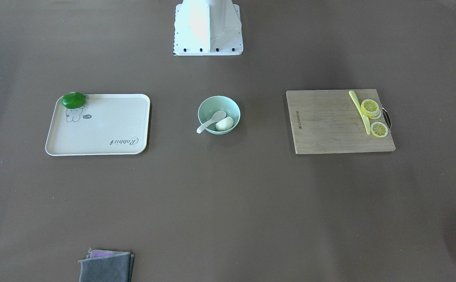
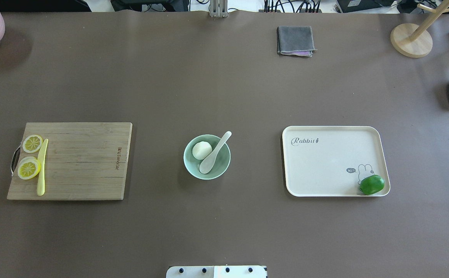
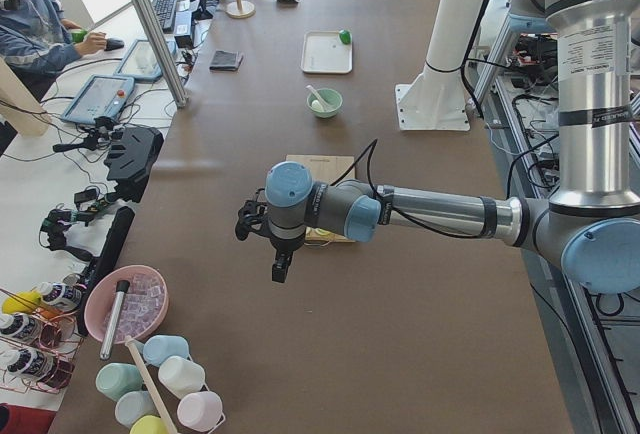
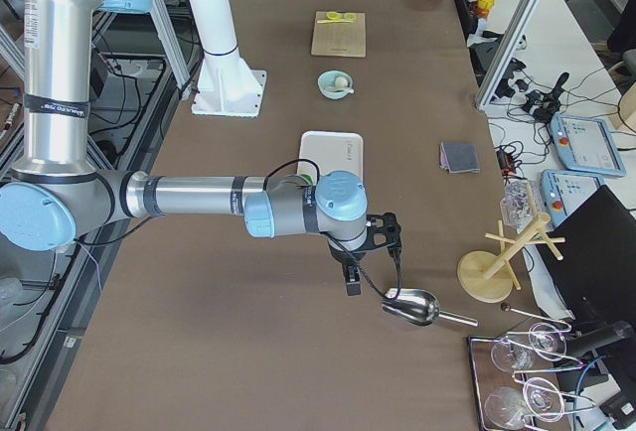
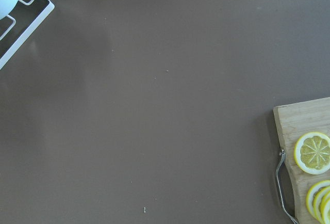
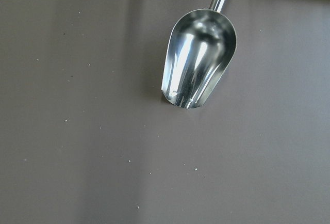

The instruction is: Put spoon and bun in bowl

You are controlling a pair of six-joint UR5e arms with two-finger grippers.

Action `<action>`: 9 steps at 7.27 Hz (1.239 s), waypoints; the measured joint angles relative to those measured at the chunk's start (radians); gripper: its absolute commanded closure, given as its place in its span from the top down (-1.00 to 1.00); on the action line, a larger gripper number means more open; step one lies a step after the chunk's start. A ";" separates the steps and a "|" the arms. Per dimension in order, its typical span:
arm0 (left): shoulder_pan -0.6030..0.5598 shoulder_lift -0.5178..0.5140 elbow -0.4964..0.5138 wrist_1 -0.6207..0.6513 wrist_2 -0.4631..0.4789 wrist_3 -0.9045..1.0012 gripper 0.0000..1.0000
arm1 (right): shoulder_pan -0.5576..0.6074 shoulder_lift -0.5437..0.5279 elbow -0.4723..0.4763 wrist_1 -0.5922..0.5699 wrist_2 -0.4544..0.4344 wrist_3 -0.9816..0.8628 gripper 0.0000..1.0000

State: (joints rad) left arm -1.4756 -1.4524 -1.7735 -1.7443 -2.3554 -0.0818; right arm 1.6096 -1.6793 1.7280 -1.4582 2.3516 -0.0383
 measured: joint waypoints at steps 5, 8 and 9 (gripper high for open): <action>0.000 0.001 0.013 0.003 -0.009 -0.001 0.96 | -0.006 0.102 -0.048 -0.097 0.007 0.000 1.00; 0.000 0.001 0.019 0.000 -0.010 -0.001 0.96 | -0.014 0.121 -0.093 -0.098 0.008 0.000 1.00; 0.000 0.000 0.019 -0.001 -0.010 -0.002 0.96 | -0.016 0.131 -0.103 -0.100 0.009 0.001 1.00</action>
State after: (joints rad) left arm -1.4753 -1.4520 -1.7546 -1.7457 -2.3658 -0.0835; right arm 1.5940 -1.5488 1.6252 -1.5587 2.3602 -0.0374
